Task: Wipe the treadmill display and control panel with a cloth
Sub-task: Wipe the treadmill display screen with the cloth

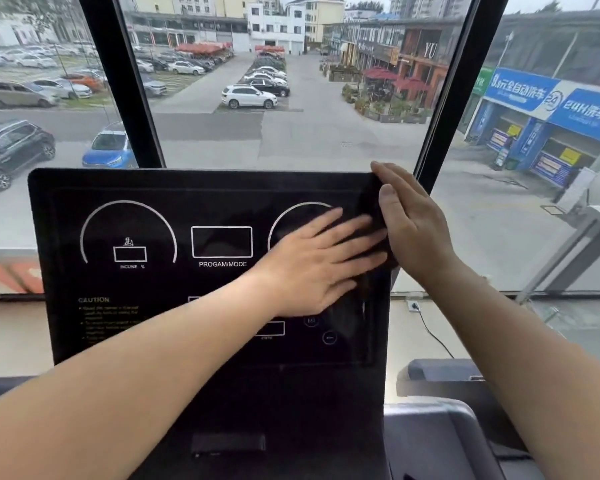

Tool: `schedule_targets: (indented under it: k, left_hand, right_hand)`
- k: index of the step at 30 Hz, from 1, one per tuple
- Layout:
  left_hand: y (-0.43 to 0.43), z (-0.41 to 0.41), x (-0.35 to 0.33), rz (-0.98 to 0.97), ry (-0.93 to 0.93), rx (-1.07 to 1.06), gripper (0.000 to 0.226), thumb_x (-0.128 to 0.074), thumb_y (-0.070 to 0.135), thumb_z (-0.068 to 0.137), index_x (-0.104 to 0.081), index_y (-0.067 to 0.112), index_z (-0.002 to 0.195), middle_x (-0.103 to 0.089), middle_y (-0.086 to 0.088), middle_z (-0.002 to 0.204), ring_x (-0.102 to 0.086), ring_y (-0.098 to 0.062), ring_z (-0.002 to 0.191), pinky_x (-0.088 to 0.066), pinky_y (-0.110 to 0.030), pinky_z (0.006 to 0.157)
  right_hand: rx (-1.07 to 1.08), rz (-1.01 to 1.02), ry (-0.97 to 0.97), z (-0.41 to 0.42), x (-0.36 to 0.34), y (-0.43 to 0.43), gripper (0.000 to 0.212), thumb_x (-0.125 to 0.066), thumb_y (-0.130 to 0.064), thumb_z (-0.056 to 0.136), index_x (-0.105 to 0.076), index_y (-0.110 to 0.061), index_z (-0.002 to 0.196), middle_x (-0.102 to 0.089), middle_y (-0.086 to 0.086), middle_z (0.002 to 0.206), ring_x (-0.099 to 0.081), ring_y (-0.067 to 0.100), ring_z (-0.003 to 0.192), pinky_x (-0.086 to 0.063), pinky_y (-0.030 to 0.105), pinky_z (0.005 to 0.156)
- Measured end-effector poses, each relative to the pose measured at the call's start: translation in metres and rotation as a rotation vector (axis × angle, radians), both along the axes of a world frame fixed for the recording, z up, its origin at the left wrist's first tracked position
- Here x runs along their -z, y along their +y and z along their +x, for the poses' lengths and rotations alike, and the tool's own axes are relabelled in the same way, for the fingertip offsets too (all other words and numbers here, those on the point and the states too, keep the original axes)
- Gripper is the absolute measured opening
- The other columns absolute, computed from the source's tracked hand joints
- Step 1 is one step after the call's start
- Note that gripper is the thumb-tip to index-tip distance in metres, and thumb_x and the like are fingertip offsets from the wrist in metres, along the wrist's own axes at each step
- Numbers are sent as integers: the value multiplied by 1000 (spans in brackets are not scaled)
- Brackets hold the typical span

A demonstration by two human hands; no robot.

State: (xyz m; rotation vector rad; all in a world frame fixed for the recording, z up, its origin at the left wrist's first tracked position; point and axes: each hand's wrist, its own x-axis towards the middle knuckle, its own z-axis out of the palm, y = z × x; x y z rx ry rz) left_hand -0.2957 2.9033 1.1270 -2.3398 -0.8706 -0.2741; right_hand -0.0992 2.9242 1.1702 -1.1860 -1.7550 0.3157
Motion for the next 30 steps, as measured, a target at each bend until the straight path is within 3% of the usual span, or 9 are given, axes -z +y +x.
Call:
schedule_targets:
  k: [4,6,11,14,18,23,26,28,30]
  left_hand:
    - [-2,13,-7,59,-352,-227,57,-34,41,107,-26,27,162,-18,-1,171,-8,-28,159,-9,-53,127]
    - [-22,29,28,22,-288,-221,58,-32,42,108,-21,25,163,-13,-2,172,-4,-30,159,-7,-54,127]
    - [-45,22,76,-96,160,116,56,-33,43,109,-23,29,162,-19,2,171,-2,-26,159,-3,-51,128]
    - [-22,17,36,-41,-17,-4,57,-34,45,107,-25,29,162,-18,0,171,-8,-26,159,-7,-51,128]
    - [-29,42,37,-43,-329,-244,60,-29,41,108,-14,25,164,-6,-3,173,0,-29,159,-2,-53,127]
    - [-83,58,121,-217,-8,-76,60,-32,40,107,-15,25,163,-5,3,173,12,-29,158,11,-52,126]
    - [-84,44,124,-244,161,19,58,-28,42,108,-14,29,163,-8,8,172,12,-24,158,17,-48,125]
    - [-68,32,95,-203,133,26,57,-28,46,108,-11,32,161,-13,9,171,4,-21,159,12,-47,127]
    - [-45,15,54,-114,-36,-94,59,-28,48,107,-9,34,161,-9,6,172,1,-22,159,3,-49,128]
  right_hand:
    - [-23,-69,64,4,11,-18,47,-37,-31,108,-44,-25,154,-38,-14,162,-29,-4,149,-22,22,123]
    - [40,-84,105,7,26,-35,45,-37,-31,109,-45,-21,152,-45,-14,152,-37,0,143,-27,22,120]
    - [120,-192,102,24,81,-71,48,-35,-35,106,-57,-12,142,-61,0,140,-50,12,135,-38,35,117]
    - [154,-251,162,32,94,-85,35,-40,-25,109,-61,-11,134,-65,-9,122,-53,8,125,-38,18,107]
    - [197,-285,186,32,99,-95,39,-42,-26,109,-54,-15,144,-57,-6,138,-49,4,129,-31,10,103]
    - [223,-231,166,25,101,-103,36,-46,-22,107,-57,-14,141,-59,-4,135,-51,4,125,-36,19,107]
    - [207,-205,145,17,95,-108,31,-47,-22,107,-60,-18,135,-60,-13,125,-53,-4,118,-40,25,107]
    - [184,-186,135,9,88,-108,26,-47,-22,107,-61,-26,128,-58,-20,116,-53,-12,112,-42,25,105]
    - [174,-146,119,2,80,-104,28,-46,-22,107,-61,-19,129,-61,-10,124,-54,-4,118,-43,31,109]
